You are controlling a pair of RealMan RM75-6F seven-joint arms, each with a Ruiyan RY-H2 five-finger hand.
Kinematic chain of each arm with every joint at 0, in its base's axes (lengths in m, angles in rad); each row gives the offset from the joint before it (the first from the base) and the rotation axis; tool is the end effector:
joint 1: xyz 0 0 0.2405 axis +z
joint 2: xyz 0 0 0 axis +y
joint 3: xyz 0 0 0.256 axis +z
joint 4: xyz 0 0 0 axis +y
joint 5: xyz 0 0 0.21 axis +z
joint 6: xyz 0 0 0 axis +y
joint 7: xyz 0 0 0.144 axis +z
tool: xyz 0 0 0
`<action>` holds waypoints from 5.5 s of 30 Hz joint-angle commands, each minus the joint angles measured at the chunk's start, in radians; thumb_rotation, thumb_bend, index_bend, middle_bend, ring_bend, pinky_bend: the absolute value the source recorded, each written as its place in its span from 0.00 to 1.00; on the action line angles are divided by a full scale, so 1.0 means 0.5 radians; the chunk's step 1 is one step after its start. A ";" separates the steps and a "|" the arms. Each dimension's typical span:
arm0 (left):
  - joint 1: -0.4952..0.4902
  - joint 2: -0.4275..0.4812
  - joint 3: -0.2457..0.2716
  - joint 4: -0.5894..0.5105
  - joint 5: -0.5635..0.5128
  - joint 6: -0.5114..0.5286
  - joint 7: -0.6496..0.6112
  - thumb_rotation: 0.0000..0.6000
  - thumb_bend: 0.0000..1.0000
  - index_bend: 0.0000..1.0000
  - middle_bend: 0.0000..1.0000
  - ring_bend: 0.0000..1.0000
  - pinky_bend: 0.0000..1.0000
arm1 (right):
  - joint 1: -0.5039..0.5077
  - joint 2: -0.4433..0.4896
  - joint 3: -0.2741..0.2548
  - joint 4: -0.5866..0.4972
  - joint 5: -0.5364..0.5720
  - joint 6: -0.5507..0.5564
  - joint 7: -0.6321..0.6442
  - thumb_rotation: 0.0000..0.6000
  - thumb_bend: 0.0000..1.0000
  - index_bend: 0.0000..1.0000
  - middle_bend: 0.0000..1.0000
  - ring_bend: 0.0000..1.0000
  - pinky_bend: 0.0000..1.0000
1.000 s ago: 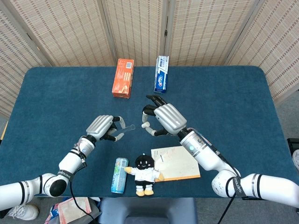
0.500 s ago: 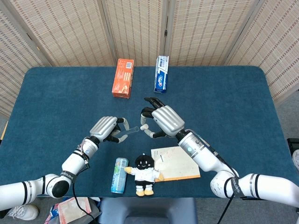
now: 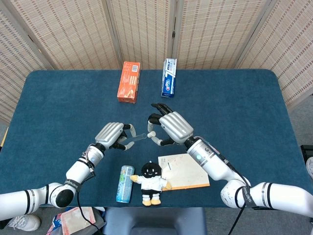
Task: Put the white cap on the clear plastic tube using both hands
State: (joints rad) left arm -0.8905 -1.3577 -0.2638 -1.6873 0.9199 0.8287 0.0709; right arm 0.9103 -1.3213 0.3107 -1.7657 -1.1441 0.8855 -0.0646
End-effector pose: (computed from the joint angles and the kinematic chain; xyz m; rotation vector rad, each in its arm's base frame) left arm -0.0852 0.3645 0.0270 -1.8349 -1.3270 -1.1324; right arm -0.0338 -0.3527 0.0497 1.9744 -1.0626 1.3365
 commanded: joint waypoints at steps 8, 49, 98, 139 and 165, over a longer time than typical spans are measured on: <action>-0.016 -0.010 0.010 -0.006 -0.013 0.001 0.016 1.00 0.36 0.60 1.00 0.97 1.00 | 0.016 -0.020 -0.013 0.006 0.004 0.003 -0.015 1.00 0.49 0.72 0.34 0.02 0.00; -0.066 -0.028 0.035 -0.019 -0.077 0.008 0.077 1.00 0.36 0.59 1.00 0.97 1.00 | 0.067 -0.089 -0.053 0.061 0.057 -0.019 -0.067 1.00 0.50 0.72 0.34 0.02 0.00; -0.174 -0.322 0.278 0.665 -0.409 0.186 0.978 1.00 0.36 0.59 1.00 0.98 1.00 | -0.301 0.309 -0.091 -0.050 -0.064 0.291 0.132 1.00 0.39 0.59 0.29 0.02 0.00; -0.177 -0.304 0.167 0.536 -0.744 0.257 1.292 1.00 0.36 0.18 0.96 0.95 1.00 | -0.534 0.463 -0.139 0.097 -0.070 0.270 0.274 1.00 0.39 0.58 0.29 0.02 0.00; 0.845 0.343 0.533 -0.007 0.529 1.260 0.407 1.00 0.36 0.19 0.35 0.30 0.32 | -1.171 0.616 -0.555 0.265 -0.562 0.833 0.260 1.00 0.46 0.28 0.26 0.08 0.11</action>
State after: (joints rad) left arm -0.4948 -1.2005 -0.0116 -1.6784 1.1555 1.4308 0.2946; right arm 0.3432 -1.0156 0.0430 -1.6298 -1.4162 1.2825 0.0734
